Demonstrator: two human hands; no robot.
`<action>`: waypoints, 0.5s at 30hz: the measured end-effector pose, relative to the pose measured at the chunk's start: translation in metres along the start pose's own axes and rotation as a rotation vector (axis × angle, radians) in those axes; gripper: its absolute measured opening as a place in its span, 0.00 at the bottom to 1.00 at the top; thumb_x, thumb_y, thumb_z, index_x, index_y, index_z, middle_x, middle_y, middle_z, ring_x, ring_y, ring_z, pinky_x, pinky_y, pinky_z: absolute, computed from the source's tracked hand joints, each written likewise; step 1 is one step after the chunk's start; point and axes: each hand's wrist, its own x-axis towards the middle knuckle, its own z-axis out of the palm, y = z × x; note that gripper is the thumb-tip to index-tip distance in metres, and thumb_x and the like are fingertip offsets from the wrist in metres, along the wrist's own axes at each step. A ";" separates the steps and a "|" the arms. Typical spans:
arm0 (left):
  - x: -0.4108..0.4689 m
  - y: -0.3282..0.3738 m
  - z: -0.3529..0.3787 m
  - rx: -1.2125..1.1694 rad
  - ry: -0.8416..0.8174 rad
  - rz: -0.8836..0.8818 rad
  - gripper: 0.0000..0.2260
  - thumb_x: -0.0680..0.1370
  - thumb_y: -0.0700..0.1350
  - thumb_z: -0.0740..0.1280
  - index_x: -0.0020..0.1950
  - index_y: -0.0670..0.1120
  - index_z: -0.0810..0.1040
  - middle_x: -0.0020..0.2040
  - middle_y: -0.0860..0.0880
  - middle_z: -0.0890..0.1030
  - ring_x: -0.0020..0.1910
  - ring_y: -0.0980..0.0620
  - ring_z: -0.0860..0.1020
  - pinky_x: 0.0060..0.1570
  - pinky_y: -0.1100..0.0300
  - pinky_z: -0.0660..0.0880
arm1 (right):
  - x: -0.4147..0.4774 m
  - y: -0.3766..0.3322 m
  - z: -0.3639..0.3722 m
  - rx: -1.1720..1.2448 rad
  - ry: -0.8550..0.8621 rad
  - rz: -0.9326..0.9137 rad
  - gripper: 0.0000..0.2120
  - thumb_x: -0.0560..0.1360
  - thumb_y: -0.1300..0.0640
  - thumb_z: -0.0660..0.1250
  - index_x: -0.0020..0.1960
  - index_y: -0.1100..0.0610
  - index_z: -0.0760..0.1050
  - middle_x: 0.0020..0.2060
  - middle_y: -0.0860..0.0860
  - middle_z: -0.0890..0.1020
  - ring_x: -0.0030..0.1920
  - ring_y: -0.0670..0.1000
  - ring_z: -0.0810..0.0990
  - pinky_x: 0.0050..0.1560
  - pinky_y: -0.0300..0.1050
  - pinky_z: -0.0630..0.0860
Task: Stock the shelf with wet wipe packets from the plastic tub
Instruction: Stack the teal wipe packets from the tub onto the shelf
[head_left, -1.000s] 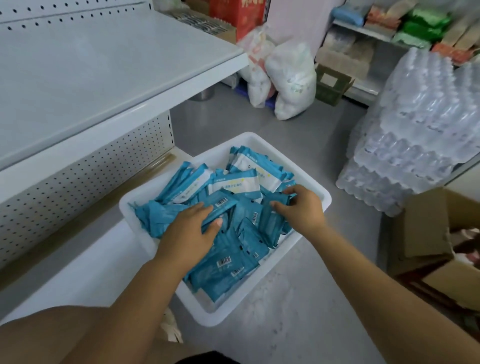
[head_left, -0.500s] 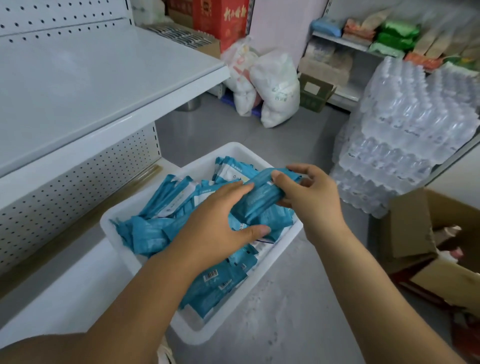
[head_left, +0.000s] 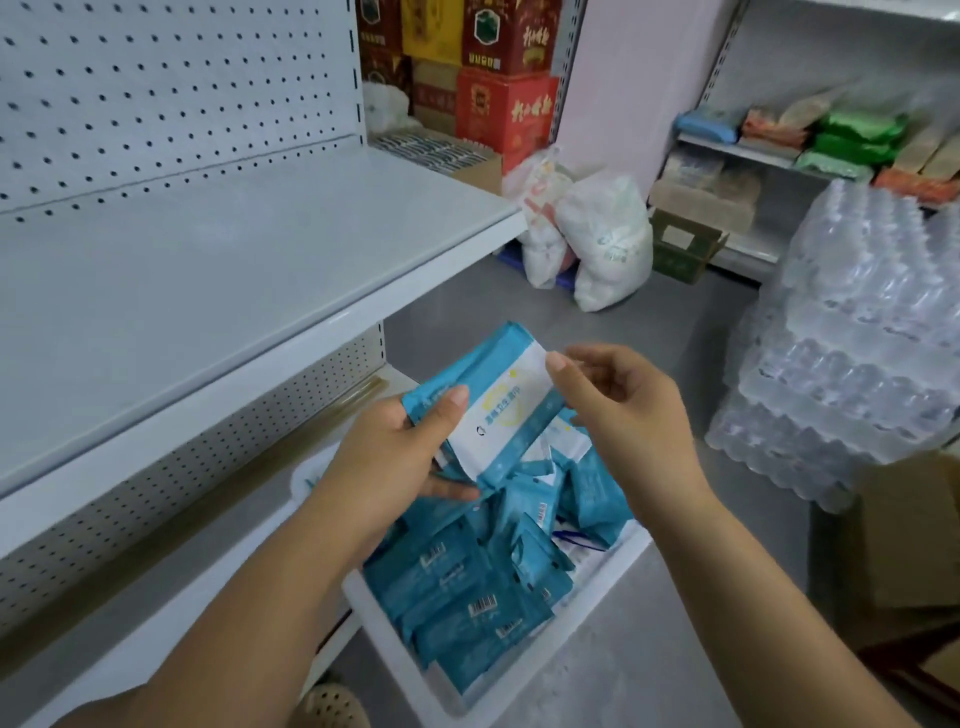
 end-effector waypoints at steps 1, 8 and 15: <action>-0.002 0.003 -0.006 -0.043 0.014 -0.001 0.17 0.78 0.54 0.67 0.59 0.44 0.82 0.48 0.44 0.87 0.43 0.42 0.86 0.39 0.52 0.84 | 0.000 -0.001 0.003 -0.042 0.017 -0.042 0.14 0.74 0.44 0.74 0.56 0.48 0.80 0.46 0.47 0.84 0.45 0.41 0.81 0.41 0.33 0.75; -0.025 0.018 -0.044 -0.117 0.047 0.098 0.17 0.76 0.55 0.67 0.61 0.47 0.81 0.50 0.45 0.87 0.47 0.44 0.86 0.39 0.54 0.84 | -0.010 -0.019 0.044 0.232 -0.444 0.082 0.19 0.73 0.48 0.74 0.61 0.55 0.79 0.54 0.52 0.86 0.55 0.53 0.85 0.57 0.54 0.81; -0.054 0.024 -0.087 0.015 0.351 0.254 0.10 0.81 0.53 0.66 0.59 0.53 0.82 0.48 0.51 0.87 0.44 0.50 0.86 0.35 0.55 0.83 | -0.027 -0.033 0.099 0.283 -0.565 0.053 0.14 0.79 0.60 0.69 0.62 0.63 0.78 0.50 0.55 0.87 0.50 0.54 0.87 0.45 0.45 0.84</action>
